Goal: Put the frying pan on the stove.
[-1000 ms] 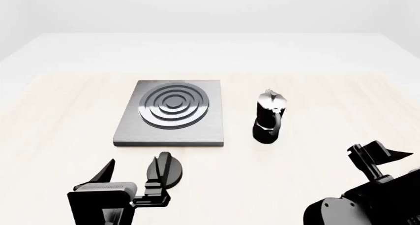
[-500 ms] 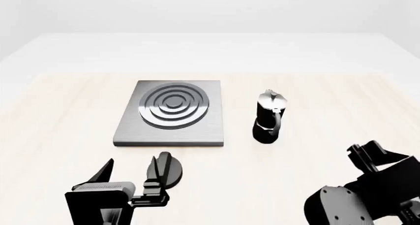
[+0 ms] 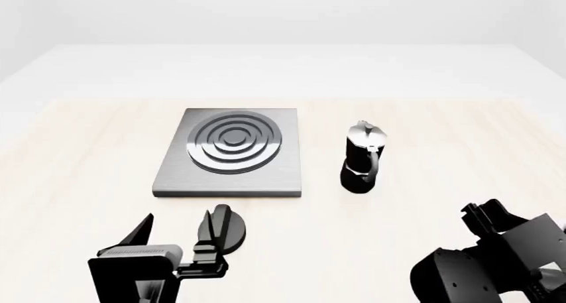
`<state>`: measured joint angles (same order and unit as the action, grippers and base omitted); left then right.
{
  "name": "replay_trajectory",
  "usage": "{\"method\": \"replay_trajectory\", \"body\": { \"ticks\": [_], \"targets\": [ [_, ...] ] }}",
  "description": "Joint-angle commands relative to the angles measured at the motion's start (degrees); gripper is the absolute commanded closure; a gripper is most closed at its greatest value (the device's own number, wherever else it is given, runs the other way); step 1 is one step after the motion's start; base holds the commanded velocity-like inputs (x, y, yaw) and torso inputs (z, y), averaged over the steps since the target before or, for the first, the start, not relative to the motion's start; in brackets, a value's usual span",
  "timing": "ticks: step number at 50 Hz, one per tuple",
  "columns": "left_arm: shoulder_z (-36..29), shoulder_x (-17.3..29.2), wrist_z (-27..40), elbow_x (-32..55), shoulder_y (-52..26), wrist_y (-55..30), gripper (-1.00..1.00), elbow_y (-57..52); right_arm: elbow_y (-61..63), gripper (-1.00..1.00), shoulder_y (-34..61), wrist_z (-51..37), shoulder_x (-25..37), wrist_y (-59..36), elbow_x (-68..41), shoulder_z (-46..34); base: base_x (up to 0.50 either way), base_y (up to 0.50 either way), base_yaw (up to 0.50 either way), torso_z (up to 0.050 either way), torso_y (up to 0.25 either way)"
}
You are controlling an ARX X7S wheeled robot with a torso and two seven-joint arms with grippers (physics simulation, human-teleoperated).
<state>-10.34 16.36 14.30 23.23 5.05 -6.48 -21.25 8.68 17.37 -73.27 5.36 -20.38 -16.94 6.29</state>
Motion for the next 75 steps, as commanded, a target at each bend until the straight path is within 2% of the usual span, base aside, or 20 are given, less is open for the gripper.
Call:
{"method": "replay_trajectory", "body": {
  "ticks": [1,40,75],
  "targets": [
    [-0.14,0.25,0.21,0.26,-0.06,0.02,-1.00,-0.11,-3.13,-1.00,0.18,0.38,-0.51,2.37,-2.48,1.51,0.00,0.00,0.00,0.000,0.000],
    [-0.39,1.00,0.99,0.79,0.07,0.64,-1.00,-0.48,-15.25,-1.00,6.25,-4.85,-0.77,5.19,-3.09,2.10,0.00,0.00,0.00,0.000,0.000],
    [-0.53,1.70,1.55,1.77,-0.18,0.64,-1.00,-0.49,-27.12,-1.00,9.08,-0.71,0.01,9.76,-8.65,4.80,0.00,0.00,0.00,0.000,0.000]
  ]
}}
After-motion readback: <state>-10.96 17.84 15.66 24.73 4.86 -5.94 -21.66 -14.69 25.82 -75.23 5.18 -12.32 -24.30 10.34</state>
